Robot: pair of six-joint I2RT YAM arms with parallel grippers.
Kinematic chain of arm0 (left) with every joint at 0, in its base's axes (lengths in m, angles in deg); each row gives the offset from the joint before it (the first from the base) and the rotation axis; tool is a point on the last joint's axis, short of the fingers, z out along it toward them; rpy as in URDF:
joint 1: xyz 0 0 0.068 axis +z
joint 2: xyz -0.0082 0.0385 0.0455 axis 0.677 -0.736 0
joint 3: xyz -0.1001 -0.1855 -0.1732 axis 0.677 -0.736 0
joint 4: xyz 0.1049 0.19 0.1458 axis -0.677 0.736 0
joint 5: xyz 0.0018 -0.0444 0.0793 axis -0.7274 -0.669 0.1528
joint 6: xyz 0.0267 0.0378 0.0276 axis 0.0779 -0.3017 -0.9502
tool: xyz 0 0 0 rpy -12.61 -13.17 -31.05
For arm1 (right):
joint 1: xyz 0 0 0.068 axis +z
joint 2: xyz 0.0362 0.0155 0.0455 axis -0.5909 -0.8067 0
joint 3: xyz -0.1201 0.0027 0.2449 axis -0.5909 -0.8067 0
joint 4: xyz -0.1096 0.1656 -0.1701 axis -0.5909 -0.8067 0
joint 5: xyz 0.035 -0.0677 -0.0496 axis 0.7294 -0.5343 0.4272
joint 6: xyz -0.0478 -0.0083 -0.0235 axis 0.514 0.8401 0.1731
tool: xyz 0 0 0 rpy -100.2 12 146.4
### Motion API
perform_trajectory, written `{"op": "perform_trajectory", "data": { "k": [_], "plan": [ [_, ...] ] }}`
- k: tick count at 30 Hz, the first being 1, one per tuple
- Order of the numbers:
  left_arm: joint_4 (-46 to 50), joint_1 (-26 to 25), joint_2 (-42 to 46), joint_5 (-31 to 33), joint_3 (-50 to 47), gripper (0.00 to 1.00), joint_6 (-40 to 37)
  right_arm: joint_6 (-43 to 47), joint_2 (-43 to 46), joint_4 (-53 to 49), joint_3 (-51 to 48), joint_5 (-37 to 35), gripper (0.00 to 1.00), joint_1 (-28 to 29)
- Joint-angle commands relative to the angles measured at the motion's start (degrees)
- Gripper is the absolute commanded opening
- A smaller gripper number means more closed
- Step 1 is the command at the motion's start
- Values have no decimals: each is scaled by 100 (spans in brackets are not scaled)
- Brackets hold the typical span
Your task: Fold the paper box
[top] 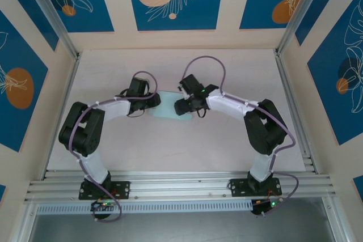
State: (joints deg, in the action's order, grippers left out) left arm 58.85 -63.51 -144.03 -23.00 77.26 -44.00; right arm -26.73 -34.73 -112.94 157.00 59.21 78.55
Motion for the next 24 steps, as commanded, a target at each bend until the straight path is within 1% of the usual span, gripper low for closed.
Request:
{"op": "perform_trajectory", "data": {
  "k": [1,5,8,11,17,21,24],
  "plan": [
    [580,143,-436,-375,250,43,-189,988,116,259,-131,-1311,76,455],
    [578,155,-476,-477,335,43,-153,1791,-114,591,-153,-2112,76,1062],
    [574,176,-363,-464,293,45,-149,2272,-370,805,-93,-2498,76,1346],
    [580,218,-190,-429,207,52,-138,2537,-644,919,8,-2701,76,1467],
    [504,408,193,-411,-63,60,-83,2770,-1061,1043,179,-2847,75,1551],
    [432,675,350,-506,-269,62,-7,2918,-1304,1213,268,-3030,68,1549],
    [369,856,532,-534,-471,63,30,2979,-1410,1285,359,-3118,59,1524]
  ]
}}
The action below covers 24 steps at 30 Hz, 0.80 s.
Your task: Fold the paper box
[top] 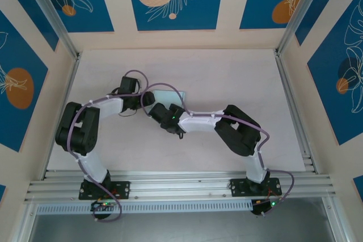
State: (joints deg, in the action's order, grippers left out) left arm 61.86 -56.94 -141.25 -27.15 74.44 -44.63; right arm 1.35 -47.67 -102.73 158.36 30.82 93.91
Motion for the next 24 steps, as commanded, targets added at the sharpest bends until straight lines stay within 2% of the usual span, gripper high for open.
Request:
{"op": "perform_trajectory", "data": {
  "k": [1,4,11,16,18,24],
  "plan": [
    [61,249,314,-119,-251,64,105,216,-132,324,232,-305,57,-11],
    [18,367,487,-192,-386,65,115,338,-142,488,225,-294,50,-13],
    [-20,411,555,-459,-367,76,104,755,-191,930,223,-63,47,48],
    [-55,446,824,-213,-462,77,210,918,-250,1042,269,123,43,67],
    [-8,509,963,-145,-491,77,169,970,-279,1080,278,172,39,64],
    [158,764,1249,-176,-609,79,136,1122,-315,1153,339,235,18,60]
  ]
}}
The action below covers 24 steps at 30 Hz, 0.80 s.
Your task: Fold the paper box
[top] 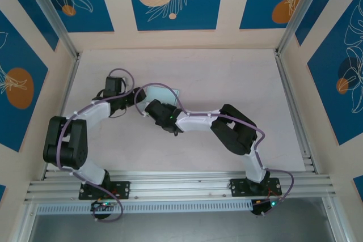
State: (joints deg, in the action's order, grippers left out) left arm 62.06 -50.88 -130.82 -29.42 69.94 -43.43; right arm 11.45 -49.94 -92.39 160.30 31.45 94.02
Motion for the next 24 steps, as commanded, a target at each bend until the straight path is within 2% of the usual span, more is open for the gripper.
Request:
{"op": "perform_trajectory", "data": {
  "k": [1,5,14,18,24],
  "plan": [
    [139,200,272,47,-200,79,9,137,-82,112,150,172,15,57],
    [280,373,526,48,-265,81,-60,261,-62,68,210,154,8,61],
    [359,747,1340,116,-611,83,72,325,242,-442,439,169,3,134],
    [454,807,1807,214,-769,84,109,20,476,-1285,830,386,2,145],
    [628,827,2506,293,-908,85,73,-761,622,-3196,1885,1076,0,52]
  ]
}}
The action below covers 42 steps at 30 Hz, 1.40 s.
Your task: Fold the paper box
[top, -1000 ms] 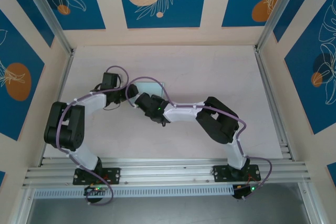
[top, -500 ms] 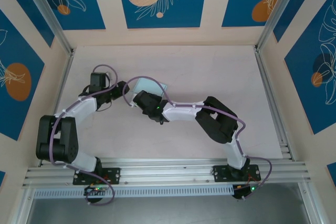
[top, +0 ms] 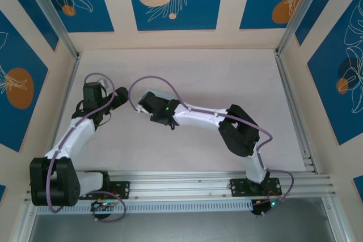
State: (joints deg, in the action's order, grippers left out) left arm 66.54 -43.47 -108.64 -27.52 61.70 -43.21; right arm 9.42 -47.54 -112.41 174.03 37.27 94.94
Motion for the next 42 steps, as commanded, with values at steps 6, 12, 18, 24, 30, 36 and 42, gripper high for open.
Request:
{"op": "perform_trajectory", "data": {
  "k": [6,12,18,24,30,36,42],
  "plan": [
    [279,86,648,-100,-51,85,32,-1342,637,-2533,1377,1678,0,-427],
    [166,86,679,-313,-97,85,102,-1389,849,-2763,1212,3273,0,-1105],
    [-117,86,599,-573,-210,85,131,-927,753,-3023,1190,4995,0,-1608],
    [-1480,86,354,-1767,-423,86,-907,-431,294,-3514,1586,5240,0,-1765],
    [-1448,113,-676,-3885,209,79,-2899,-214,-77,-3687,1835,5296,0,-1891],
    [-848,112,-1232,-4583,698,75,-4610,-135,-318,-3840,2068,5066,0,-1890],
    [882,114,-1717,-4555,1487,66,-6203,-114,-350,-3814,2146,5014,0,-1890]
  ]
}}
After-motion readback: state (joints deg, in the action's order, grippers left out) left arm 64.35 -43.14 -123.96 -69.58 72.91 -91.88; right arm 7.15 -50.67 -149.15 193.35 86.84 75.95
